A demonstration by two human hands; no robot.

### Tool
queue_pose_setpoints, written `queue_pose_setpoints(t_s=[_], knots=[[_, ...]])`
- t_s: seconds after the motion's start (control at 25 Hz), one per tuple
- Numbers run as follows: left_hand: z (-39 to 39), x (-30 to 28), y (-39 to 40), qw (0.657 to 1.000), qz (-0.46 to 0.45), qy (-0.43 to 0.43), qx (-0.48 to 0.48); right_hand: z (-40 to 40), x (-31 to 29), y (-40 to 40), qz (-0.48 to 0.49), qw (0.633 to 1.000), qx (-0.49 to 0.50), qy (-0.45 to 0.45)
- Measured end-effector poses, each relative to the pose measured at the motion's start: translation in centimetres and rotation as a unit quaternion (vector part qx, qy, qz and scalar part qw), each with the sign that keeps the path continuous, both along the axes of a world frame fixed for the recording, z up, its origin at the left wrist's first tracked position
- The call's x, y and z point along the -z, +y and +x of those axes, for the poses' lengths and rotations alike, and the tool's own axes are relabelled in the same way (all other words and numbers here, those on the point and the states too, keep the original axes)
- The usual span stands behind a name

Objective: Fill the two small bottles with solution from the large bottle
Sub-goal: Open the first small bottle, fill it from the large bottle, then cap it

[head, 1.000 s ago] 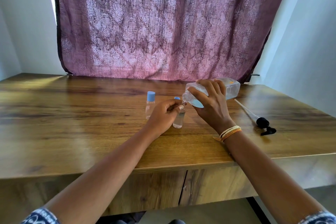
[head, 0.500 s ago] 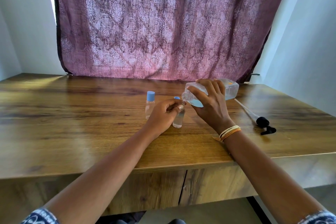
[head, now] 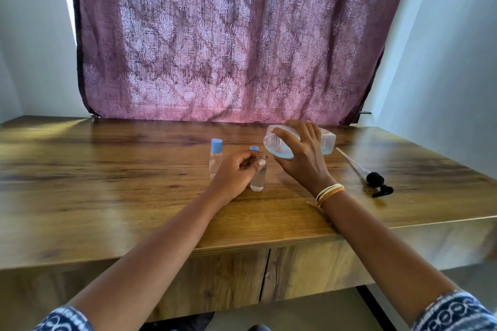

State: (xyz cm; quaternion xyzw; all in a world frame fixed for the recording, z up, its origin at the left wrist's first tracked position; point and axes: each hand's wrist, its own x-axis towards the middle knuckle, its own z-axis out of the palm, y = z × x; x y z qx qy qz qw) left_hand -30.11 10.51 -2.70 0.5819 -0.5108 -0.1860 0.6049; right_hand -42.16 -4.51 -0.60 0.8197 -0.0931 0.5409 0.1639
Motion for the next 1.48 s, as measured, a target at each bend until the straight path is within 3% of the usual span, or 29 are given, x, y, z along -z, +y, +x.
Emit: queue_pose_setpoints(t_s=[0.28,0.56,0.84,1.04,1.36,1.44,1.48], knots=[[-0.4,-0.4,0.4,1.0,0.005,-0.02,0.011,-0.5,-2.9,-0.1,0.198,0.978,-0.062,-0.019],[-0.1,-0.1,0.3,0.999,0.0,-0.034,0.001,-1.2,-8.1,-1.8,0.447,0.882,-0.14,-0.058],[0.0,0.0,0.2,1.0,0.002,-0.021,0.005,-0.7,-8.7,-4.1,0.532,0.829,-0.159,-0.07],[0.1,0.1,0.0,0.999,0.0,-0.031,0.013,-0.6,-8.3,-5.0,0.543,0.822,-0.158,-0.067],[0.1,0.1,0.1,0.999,0.002,-0.039,0.002,-1.2,-8.2,-5.1,0.596,0.779,-0.186,-0.057],[0.1,0.0,0.4,0.999,0.004,-0.035,-0.004,-1.5,-8.1,-4.2,0.589,0.785,-0.173,-0.087],[0.2,0.0,0.5,0.999,0.003,-0.039,-0.007,-1.7,-8.0,-3.8,0.563,0.808,-0.132,-0.115]])
